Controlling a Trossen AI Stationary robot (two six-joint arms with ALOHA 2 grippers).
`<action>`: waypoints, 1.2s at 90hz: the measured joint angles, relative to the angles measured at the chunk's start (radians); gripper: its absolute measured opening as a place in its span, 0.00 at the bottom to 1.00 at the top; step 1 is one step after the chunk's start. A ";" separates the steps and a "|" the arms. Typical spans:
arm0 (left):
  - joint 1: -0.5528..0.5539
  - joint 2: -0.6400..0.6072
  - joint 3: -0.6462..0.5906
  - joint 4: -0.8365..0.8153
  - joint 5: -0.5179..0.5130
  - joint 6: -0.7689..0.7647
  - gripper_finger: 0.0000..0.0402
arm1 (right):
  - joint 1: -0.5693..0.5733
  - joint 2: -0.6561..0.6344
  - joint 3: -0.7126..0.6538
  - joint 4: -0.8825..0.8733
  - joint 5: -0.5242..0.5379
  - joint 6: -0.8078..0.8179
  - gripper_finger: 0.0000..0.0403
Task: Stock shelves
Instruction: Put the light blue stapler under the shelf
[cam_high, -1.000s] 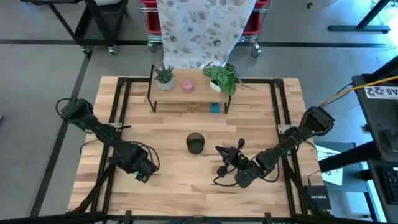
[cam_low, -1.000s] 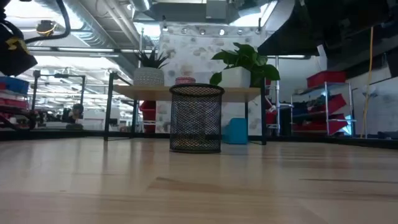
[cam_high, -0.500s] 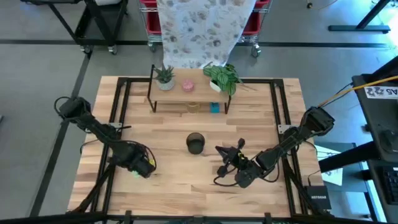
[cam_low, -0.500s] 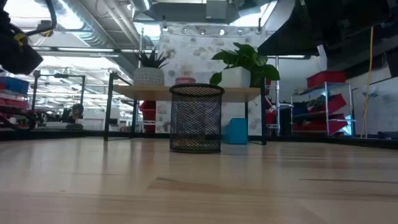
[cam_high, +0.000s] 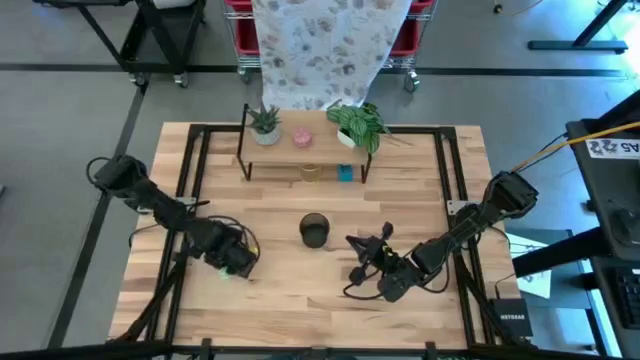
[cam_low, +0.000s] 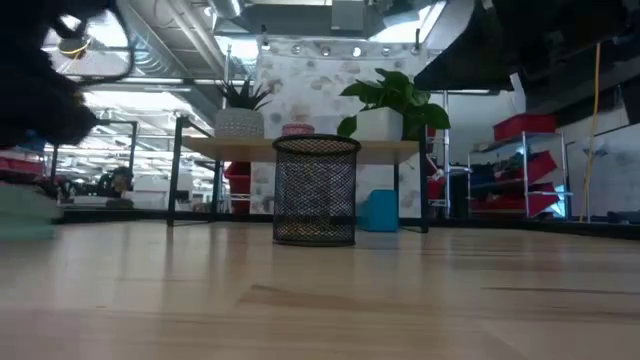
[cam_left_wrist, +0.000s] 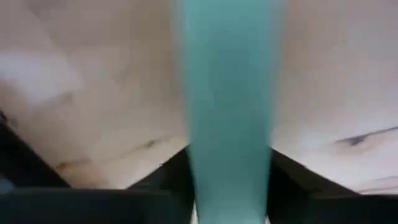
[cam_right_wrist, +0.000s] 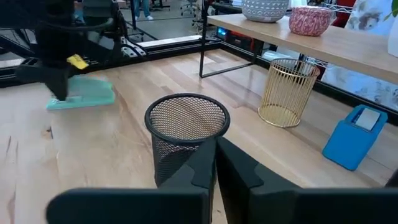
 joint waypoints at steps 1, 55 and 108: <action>0.006 0.000 0.000 0.000 -0.004 0.010 0.23 | 0.000 0.000 0.000 0.000 0.000 0.000 0.00; 0.581 0.000 0.010 0.157 -0.264 0.548 0.23 | 0.000 0.000 0.000 0.020 0.012 0.000 0.00; 0.770 0.002 0.010 0.258 -0.268 0.674 0.36 | 0.000 0.000 0.000 0.021 0.010 0.000 0.00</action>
